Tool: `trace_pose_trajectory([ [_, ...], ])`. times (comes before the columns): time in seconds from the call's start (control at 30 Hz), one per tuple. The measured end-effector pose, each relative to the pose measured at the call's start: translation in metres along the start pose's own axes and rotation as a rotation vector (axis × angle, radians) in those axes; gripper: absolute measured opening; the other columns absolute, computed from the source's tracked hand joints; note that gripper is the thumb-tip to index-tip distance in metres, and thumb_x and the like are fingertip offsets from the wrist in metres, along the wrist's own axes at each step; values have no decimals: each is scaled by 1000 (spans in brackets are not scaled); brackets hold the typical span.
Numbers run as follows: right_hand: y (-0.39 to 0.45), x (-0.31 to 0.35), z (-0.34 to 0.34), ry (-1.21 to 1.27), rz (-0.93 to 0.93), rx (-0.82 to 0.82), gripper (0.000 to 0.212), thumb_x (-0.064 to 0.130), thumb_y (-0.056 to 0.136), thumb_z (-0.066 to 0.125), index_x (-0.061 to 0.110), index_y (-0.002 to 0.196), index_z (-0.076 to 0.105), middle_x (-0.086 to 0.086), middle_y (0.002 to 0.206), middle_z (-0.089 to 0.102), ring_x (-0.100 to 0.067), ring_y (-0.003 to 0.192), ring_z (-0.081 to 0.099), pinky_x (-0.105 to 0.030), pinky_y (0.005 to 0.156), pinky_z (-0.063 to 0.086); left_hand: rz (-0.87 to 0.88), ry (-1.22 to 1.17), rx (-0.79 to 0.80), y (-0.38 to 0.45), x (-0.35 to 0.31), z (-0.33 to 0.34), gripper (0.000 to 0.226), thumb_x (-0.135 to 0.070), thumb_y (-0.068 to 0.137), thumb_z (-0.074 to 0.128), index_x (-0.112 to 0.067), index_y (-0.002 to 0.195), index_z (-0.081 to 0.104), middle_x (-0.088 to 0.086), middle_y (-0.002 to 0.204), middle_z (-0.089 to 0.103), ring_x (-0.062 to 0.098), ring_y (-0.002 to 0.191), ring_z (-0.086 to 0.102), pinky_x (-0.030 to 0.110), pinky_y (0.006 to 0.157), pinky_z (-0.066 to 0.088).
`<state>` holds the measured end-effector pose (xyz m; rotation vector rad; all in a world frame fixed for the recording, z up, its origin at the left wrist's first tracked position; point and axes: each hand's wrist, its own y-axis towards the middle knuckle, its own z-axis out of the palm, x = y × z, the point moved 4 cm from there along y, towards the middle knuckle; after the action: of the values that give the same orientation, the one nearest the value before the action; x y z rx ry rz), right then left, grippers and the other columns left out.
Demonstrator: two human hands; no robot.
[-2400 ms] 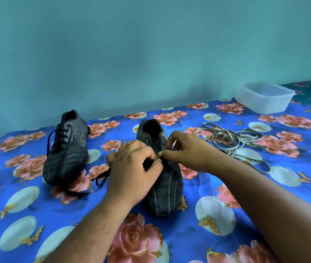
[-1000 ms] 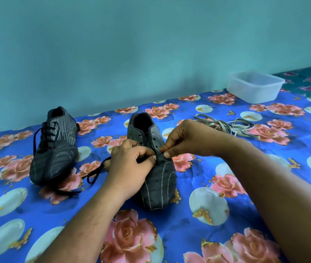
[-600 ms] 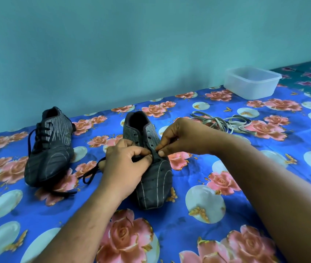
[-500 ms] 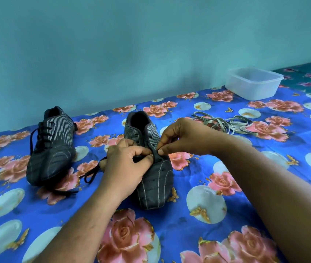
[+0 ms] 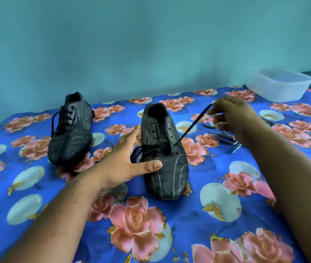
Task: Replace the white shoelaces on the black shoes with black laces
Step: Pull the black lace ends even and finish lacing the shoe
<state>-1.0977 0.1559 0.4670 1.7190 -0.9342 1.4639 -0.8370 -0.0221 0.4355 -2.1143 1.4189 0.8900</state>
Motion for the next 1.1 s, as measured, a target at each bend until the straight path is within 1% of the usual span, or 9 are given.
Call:
trace_pose_trajectory([
  [0.13,2,0,0,-711,-265,-179,17,32,89,70,23,103,65,1,102,62,-23,98,55,-31,79,36,108,-96,25,-3,-10,0,81,-88,58,71,-84,125,24,-40,138,50,-12,134,43,32,118,32],
  [0.3,-40,16,47,-600,-526,554,28,50,75,79,30,95,74,15,98,66,1,96,59,-7,80,39,120,-93,-30,-6,-15,-2,80,-93,52,69,-85,121,27,-44,128,54,-18,125,47,25,112,35],
  [0.4,-45,12,54,-677,-607,622,11,40,82,81,35,87,73,18,91,67,-5,99,58,-10,82,37,116,-62,-48,-5,-13,-3,86,-93,53,68,-82,127,25,-43,133,52,-12,132,45,40,120,33],
  [0.53,-31,12,42,-620,-567,492,8,28,89,78,27,84,71,14,89,70,-2,87,62,-13,74,41,75,-37,-27,-6,-11,-3,89,-97,49,64,-86,125,17,-50,130,47,-18,130,42,35,120,32],
  [0.67,5,-3,8,-737,-380,52,9,32,94,70,28,87,66,11,84,64,-16,89,60,-30,68,43,60,8,-47,-7,-11,-5,94,-101,46,59,-86,126,13,-52,130,43,-13,134,39,38,120,30],
  [0.83,21,-19,-17,-918,-132,-182,8,39,97,60,32,98,60,0,108,65,-36,121,47,-47,94,45,54,33,-69,-6,-7,-5,93,-103,42,57,-88,122,12,-42,137,42,-9,132,42,46,121,29],
  [0.93,11,-9,6,-913,-340,34,22,42,92,68,37,112,60,4,119,60,-27,122,47,-43,97,39,44,13,-78,-3,-1,-6,94,-102,40,59,-82,123,20,-40,127,46,-16,120,45,41,115,35],
  [1.03,-26,11,35,-625,-529,458,23,48,83,76,42,102,65,12,107,65,0,102,55,-20,84,42,45,-64,-118,2,8,-7,102,-100,43,63,-52,130,40,-19,108,58,-8,99,56,22,95,44],
  [1.1,-38,10,45,-649,-561,614,22,51,78,78,44,98,70,19,106,67,1,107,55,-18,85,42,49,-145,-133,4,9,-6,82,-91,60,65,-37,120,51,-13,92,63,0,83,57,18,81,45],
])
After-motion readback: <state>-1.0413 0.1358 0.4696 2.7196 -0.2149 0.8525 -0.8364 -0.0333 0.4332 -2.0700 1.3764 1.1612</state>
